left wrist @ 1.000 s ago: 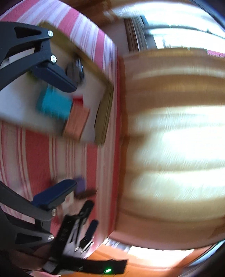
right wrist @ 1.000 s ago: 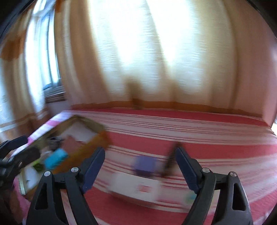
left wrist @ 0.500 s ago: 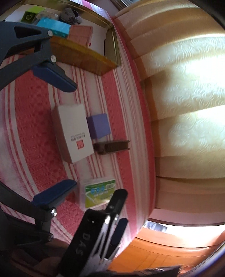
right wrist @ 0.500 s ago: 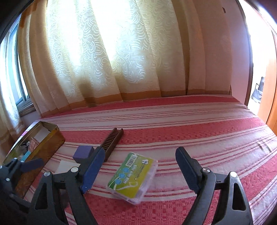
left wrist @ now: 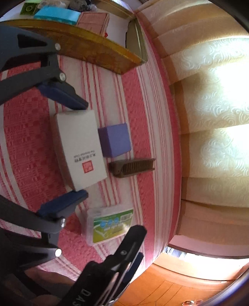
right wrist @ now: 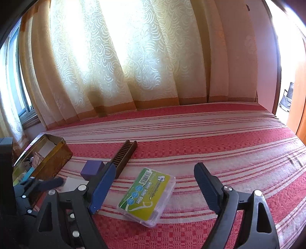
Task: Organize rigid objects
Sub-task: 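Move the right gripper to the floss box while the left gripper moves to the white box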
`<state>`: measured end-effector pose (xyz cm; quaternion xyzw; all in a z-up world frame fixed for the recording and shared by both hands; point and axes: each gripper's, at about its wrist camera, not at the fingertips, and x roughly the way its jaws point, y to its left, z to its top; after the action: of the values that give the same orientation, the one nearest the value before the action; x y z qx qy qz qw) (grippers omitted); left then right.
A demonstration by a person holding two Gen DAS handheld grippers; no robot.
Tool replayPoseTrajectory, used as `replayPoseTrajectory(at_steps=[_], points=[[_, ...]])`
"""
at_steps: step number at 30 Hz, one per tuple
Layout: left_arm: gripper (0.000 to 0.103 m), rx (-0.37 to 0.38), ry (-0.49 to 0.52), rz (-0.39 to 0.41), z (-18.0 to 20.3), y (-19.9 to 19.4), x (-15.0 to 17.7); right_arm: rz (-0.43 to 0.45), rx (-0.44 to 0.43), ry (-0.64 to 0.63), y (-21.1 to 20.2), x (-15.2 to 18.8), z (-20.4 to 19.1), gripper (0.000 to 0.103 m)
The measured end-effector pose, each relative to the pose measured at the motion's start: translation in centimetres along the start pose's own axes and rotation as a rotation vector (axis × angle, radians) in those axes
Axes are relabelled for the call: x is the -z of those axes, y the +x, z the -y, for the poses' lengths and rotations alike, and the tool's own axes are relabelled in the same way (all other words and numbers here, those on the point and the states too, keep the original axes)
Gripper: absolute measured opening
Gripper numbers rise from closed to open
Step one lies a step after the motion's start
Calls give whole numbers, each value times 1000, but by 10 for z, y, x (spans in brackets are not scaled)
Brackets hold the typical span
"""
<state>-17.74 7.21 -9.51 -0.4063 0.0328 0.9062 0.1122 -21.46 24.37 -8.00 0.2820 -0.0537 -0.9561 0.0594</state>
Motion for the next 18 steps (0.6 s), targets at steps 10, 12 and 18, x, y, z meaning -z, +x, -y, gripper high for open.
replayPoseTrajectory(at_steps=[10, 12, 18], points=[[84, -62, -22, 63, -20, -15, 7, -64, -25, 3, 14, -1, -3, 91], [84, -66, -41, 64, -26, -17, 8, -103, -24, -25, 21, -1, -11, 91], [84, -58, -91, 63, -38, -20, 10, -151, 29, -75, 30, 1, -22, 91]])
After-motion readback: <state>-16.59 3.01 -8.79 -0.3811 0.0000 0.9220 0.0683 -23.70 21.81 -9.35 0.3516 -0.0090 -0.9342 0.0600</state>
